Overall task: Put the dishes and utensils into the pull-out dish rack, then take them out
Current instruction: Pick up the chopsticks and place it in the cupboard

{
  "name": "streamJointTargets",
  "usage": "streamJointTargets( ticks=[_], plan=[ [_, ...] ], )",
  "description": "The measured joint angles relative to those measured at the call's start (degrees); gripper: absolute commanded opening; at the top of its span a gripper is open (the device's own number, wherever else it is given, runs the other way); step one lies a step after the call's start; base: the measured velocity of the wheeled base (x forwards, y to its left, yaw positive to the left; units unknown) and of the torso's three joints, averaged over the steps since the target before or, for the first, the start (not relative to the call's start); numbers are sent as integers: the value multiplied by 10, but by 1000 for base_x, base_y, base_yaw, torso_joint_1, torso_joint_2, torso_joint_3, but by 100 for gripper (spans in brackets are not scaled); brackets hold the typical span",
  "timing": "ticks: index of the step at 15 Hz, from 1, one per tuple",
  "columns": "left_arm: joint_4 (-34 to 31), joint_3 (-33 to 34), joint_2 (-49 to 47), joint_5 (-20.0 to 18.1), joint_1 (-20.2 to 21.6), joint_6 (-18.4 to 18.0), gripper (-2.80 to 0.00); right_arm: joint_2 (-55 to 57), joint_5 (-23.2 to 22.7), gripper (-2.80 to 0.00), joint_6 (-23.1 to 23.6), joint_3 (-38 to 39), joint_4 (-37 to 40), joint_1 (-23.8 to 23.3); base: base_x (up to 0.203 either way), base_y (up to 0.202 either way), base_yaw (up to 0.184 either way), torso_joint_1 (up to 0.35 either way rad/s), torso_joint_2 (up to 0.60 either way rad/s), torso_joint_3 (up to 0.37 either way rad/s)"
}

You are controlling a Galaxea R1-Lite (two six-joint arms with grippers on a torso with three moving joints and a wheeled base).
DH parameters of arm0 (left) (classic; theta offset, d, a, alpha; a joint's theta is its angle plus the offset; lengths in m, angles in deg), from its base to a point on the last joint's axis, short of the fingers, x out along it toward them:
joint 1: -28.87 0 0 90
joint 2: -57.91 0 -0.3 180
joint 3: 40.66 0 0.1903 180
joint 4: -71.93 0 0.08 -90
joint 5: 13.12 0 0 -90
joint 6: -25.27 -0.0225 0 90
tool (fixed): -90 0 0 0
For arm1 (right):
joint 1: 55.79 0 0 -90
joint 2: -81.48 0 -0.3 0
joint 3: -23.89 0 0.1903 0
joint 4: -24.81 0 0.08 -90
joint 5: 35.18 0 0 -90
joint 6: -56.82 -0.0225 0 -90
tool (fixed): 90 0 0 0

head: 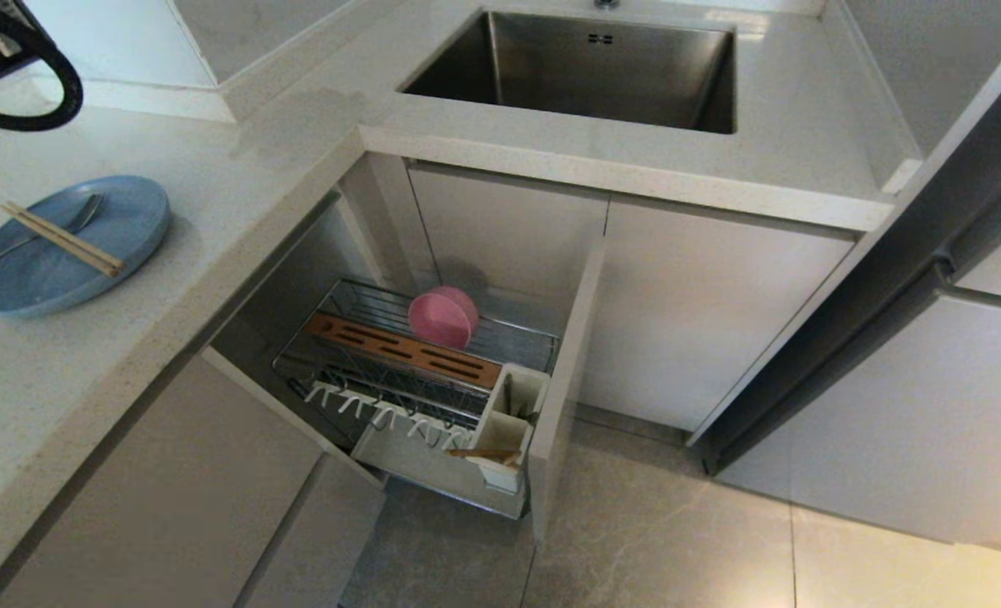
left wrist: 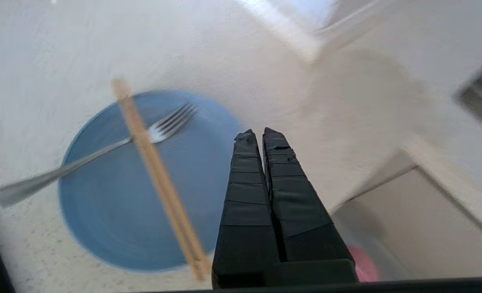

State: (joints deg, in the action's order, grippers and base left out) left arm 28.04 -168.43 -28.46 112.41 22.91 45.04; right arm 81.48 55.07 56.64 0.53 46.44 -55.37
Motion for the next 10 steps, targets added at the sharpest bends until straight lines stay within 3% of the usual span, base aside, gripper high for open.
streamJointTargets(
  ticks=[5,10],
  plan=[
    [-74,8,-17,-122,128,115,-280,0,0,-280,0,0,0,0,0,0,0,0,0,0],
    [-112,14,-37,-147,193,177,-280,0,0,-280,0,0,0,0,0,0,0,0,0,0]
  ],
)
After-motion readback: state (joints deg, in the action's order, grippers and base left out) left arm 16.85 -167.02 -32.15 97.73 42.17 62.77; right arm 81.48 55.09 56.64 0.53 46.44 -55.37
